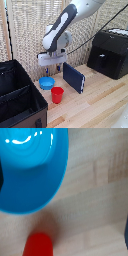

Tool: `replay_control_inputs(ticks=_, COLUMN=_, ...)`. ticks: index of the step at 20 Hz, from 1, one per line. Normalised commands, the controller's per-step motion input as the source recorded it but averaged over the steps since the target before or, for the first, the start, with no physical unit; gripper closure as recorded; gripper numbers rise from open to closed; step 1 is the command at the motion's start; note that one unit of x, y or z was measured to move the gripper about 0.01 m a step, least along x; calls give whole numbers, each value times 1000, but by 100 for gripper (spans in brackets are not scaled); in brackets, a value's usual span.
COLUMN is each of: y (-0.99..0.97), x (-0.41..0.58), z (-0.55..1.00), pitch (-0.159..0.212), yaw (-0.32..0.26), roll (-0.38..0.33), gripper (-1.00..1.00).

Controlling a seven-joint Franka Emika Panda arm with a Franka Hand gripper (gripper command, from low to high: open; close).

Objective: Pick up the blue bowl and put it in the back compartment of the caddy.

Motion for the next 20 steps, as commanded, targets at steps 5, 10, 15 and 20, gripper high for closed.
replay_control_inputs(ticks=5, y=73, x=122, z=-298, pitch=3, yaw=-37, roll=-16, gripper=-100)
replay_control_inputs(ticks=10, y=126, x=125, z=-249, pitch=11, yaw=-18, roll=-34, gripper=100)
replay_control_inputs(ticks=15, y=177, x=99, z=-235, pitch=4, yaw=-13, roll=-47, gripper=100)
replay_control_inputs(ticks=20, y=135, x=14, z=-271, pitch=0, yaw=-5, roll=-44, gripper=100)
